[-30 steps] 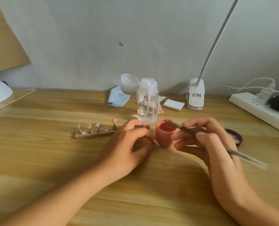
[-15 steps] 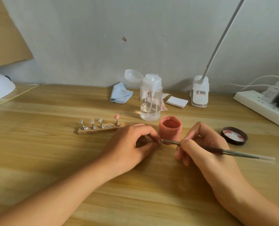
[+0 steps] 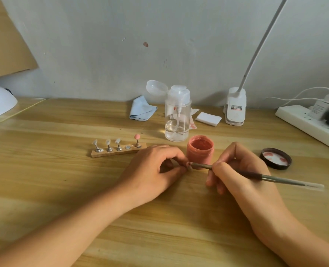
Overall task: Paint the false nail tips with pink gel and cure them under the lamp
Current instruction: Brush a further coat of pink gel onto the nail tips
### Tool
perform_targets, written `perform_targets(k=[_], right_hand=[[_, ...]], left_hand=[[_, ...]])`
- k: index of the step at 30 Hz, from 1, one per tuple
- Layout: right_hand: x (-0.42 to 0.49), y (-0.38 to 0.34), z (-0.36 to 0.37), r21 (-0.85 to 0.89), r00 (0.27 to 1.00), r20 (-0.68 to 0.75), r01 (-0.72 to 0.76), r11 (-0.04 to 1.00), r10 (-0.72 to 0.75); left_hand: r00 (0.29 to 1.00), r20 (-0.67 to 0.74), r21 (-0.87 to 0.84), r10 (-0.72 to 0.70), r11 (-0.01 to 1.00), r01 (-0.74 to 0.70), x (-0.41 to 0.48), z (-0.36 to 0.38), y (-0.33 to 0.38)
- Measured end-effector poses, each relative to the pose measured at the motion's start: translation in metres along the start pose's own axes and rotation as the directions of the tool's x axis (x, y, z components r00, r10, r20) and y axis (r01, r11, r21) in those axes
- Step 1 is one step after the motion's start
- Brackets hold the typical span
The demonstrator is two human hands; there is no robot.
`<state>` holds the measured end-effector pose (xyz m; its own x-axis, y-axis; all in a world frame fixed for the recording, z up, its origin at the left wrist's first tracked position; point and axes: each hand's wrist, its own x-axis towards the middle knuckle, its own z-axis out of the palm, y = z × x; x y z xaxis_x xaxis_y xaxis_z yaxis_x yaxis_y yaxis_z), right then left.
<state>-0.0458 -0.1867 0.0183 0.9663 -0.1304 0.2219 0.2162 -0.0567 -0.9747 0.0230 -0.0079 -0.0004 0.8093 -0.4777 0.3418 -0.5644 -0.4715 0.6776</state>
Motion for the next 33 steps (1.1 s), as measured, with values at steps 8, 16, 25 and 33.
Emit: perform_targets(k=[8, 16, 25, 33], right_hand=[[0.0004, -0.0001, -0.0003, -0.026, 1.0, 0.0, -0.003, 1.0, 0.003], [0.0011, 0.0005, 0.0001, -0.036, 1.0, 0.011, -0.001, 0.999, 0.001], [0.0012, 0.001, -0.001, -0.028, 1.0, 0.024, 0.007, 1.0, -0.006], [0.0026, 0.0008, -0.0005, -0.06, 0.999, 0.038, 0.016, 0.998, -0.014]], left_hand=[[1.0, 0.004, -0.033, -0.026, 0.999, 0.026, 0.0006, 0.0003, -0.0013], [0.999, 0.014, -0.045, -0.031, 0.998, 0.032, 0.0013, 0.0007, -0.0026], [0.999, 0.016, -0.037, -0.033, 0.999, 0.034, 0.001, 0.0011, -0.0036], [0.999, 0.018, -0.022, -0.037, 0.999, 0.037, 0.0006, 0.0005, -0.0044]])
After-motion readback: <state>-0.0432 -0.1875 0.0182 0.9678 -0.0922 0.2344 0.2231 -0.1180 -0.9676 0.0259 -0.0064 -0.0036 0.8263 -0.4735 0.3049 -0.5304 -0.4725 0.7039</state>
